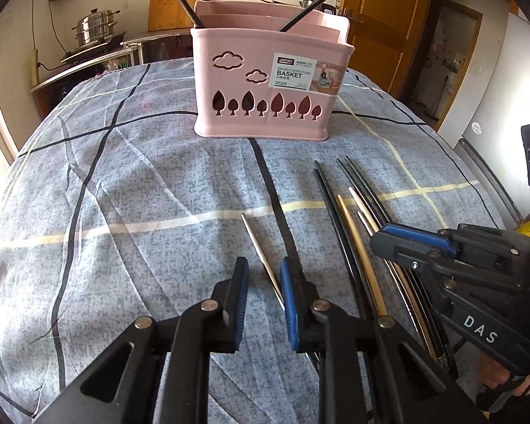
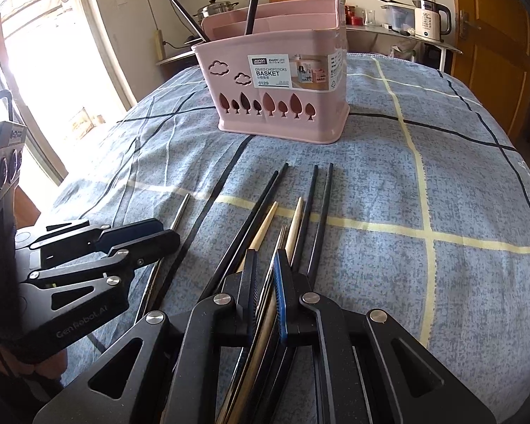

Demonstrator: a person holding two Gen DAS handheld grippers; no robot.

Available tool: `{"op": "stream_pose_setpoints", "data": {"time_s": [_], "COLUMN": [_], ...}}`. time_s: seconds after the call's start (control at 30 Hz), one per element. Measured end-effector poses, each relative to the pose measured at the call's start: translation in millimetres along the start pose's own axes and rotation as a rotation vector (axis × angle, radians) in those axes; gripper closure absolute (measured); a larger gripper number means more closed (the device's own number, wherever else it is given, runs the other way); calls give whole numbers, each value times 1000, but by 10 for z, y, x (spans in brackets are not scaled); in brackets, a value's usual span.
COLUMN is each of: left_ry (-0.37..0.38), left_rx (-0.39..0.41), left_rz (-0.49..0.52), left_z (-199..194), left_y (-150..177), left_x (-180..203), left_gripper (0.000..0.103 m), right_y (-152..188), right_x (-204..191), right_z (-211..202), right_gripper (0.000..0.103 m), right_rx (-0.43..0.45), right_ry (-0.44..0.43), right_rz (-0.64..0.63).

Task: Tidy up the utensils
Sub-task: 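Close the left tool on chopsticks while the right tool closes on chopsticks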

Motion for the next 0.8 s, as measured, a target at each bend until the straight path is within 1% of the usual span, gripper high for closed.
{"op": "stream_pose_setpoints", "data": {"time_s": [0.1,0.23,0.43,0.6,0.73,0.77,0.8], "left_ry": [42,75,61,61,46,41,34], "left_rx": [-25,-37,-31,-36,-32,-28,-23], "left_rz": [-25,-53,-37,-30,-7,2,10], "left_z": [32,51,68,122,138,135,133], "left_y": [-43,-62,-75,-151,-183,-184,-185], "left_x": [-46,-95,-45,-20,33,45,56], "left_gripper": [82,82,82,82,82,82,86], "right_y": [-46,-47,-32,-68,-87,-84,-84], "right_x": [15,-32,18,-8,-17,-18,-13], "right_z": [25,25,72,120,143,141,138], "right_gripper": [94,94,94,94,94,94,97], "right_rx": [-11,-19,-32,-51,-64,-64,-63], "right_ry": [20,12,40,67,81,81,80], "right_rz": [-1,-15,-5,-33,-46,-49,-48]}}
Point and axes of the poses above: each gripper's, at about its wrist camera, not at the fingertips, and z roughly the way its jaws point, x to its right, y to its underside, the point moved 3 cm from there along z, roughly the way its jaws point, and after that the axes turned 14 degrees about -y, right-handed, at the moved point
